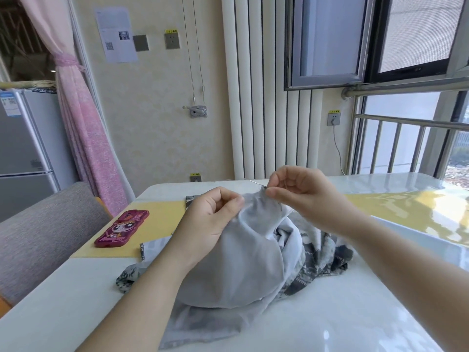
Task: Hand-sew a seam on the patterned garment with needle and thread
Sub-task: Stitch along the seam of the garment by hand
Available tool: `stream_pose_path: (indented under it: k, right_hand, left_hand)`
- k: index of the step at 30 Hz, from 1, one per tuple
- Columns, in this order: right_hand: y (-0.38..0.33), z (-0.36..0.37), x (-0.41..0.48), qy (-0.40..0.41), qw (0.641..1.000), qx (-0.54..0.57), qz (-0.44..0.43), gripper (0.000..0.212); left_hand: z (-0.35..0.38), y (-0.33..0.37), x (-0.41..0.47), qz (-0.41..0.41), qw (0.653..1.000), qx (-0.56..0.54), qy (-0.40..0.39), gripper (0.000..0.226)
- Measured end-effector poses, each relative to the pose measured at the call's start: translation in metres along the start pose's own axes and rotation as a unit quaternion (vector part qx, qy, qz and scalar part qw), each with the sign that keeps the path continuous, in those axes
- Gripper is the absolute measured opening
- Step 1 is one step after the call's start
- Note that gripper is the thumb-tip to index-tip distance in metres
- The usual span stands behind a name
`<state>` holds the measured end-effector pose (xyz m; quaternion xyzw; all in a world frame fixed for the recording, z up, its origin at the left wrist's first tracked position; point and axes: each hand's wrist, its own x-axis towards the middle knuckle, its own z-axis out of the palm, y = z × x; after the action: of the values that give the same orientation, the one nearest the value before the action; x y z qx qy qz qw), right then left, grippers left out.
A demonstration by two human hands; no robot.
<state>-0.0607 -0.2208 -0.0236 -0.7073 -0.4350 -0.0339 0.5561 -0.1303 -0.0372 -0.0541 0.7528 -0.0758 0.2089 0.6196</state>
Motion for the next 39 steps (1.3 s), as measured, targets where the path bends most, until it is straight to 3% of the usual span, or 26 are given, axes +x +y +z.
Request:
stream_pose_path:
  k: [4, 6, 13, 16, 18, 21, 30, 34, 39]
  right_hand:
    - [0.0, -0.013, -0.01, -0.075, 0.996, 0.007, 0.043, 0.005]
    - [0.002, -0.016, -0.013, -0.086, 0.994, 0.017, 0.064, 0.015]
    - [-0.001, -0.028, -0.011, -0.173, 0.978, 0.027, 0.115, 0.016]
    - [-0.004, -0.034, 0.0, -0.16, 0.977, 0.051, 0.134, 0.013]
    - [-0.003, -0.035, 0.007, -0.153, 0.98, -0.033, 0.124, 0.004]
    - [-0.004, -0.032, 0.012, -0.186, 0.959, -0.19, 0.098, 0.01]
    - [-0.008, -0.027, 0.013, -0.214, 0.946, -0.224, 0.092, 0.021]
    - [-0.008, -0.028, 0.013, -0.223, 0.945, -0.217, 0.104, 0.021]
    - [-0.007, -0.028, 0.013, -0.225, 0.941, -0.232, 0.102, 0.022]
  left_hand:
    - [-0.005, 0.004, -0.001, 0.018, 0.995, 0.078, -0.067, 0.013]
    - [-0.005, 0.003, -0.001, 0.015, 0.992, 0.087, -0.085, 0.01]
    - [-0.002, -0.001, -0.005, 0.014, 0.99, 0.101, -0.097, 0.007]
    - [-0.003, -0.002, -0.006, 0.014, 0.99, 0.1, -0.103, 0.006]
    - [-0.003, -0.002, -0.005, 0.014, 0.99, 0.097, -0.103, 0.006]
    - [-0.003, -0.002, -0.005, 0.011, 0.99, 0.099, -0.101, 0.006]
    - [-0.001, -0.002, -0.005, 0.005, 0.99, 0.09, -0.106, 0.007]
    - [0.0, -0.002, -0.006, -0.002, 0.991, 0.083, -0.11, 0.022]
    - [0.001, -0.001, -0.006, -0.01, 0.991, 0.08, -0.109, 0.024]
